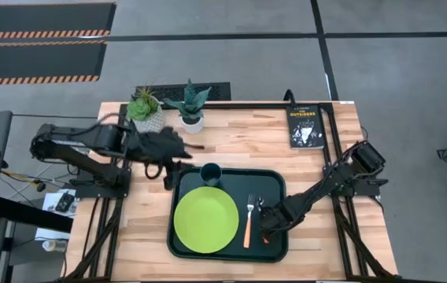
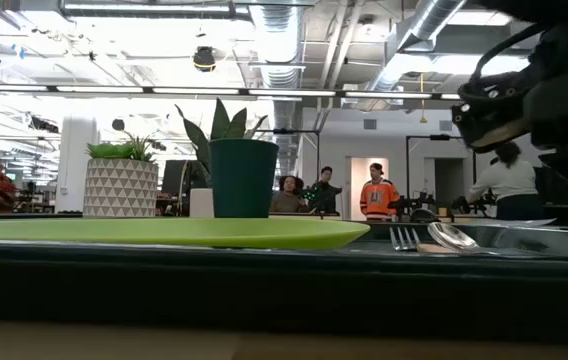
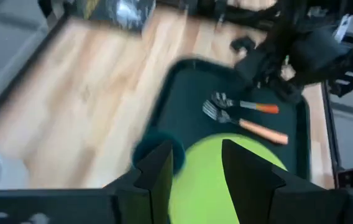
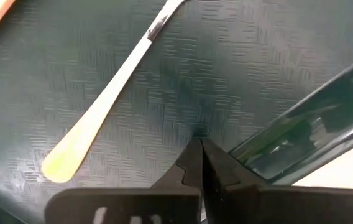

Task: Pick and place plate/cup/fork/spoon on tray
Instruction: Adjust the black tray, then adjust the orange fork

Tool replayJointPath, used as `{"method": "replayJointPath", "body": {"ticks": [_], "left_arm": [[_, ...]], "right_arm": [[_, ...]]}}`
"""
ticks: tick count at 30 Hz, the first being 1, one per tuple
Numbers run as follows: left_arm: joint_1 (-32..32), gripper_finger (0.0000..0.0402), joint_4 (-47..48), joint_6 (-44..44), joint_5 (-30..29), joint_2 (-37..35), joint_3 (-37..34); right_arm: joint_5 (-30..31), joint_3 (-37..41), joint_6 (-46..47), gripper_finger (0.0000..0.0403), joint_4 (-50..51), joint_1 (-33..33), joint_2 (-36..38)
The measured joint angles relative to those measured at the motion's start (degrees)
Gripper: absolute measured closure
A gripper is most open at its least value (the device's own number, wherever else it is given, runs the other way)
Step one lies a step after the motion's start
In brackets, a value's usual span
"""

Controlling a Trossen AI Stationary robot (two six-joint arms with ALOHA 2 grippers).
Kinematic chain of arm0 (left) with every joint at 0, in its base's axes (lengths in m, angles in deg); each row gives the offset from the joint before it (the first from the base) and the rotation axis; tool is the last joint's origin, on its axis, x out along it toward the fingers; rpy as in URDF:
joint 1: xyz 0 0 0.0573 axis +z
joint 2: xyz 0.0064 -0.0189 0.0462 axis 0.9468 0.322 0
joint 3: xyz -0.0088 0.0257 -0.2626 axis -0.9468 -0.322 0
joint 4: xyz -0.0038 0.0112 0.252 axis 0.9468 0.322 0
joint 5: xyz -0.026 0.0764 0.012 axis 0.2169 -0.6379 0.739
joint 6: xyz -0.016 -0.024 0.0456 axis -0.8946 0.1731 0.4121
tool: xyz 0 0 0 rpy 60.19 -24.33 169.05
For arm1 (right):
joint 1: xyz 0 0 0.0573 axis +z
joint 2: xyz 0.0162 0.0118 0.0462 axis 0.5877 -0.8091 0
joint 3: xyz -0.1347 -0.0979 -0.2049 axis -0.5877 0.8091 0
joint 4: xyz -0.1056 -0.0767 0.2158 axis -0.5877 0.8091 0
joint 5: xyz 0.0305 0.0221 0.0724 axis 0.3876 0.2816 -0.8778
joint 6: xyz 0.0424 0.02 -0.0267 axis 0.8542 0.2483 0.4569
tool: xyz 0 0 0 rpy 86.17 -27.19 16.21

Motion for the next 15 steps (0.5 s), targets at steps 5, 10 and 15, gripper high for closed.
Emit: {"method": "replayJointPath", "body": {"ticks": [5,10,15], "left_arm": [[-1.4,0.0276,-9.8,-13.3,-1.5,-7.4,-19.6],[-2.1,0.0276,-16.3,-26.2,-1.5,-13.2,-34.0],[-3.5,0.0276,-20.3,-33.5,-1.7,-17.0,-42.1]], "right_arm": [[1.2,0.1,-4.9,0.0393,1.8,-2.7,0.0],[1.5,-0.4,-7.9,0.0393,2.4,-4.7,0.1],[3.9,-2.2,-7.0,0.0394,2.0,-5.1,3.6]]}}
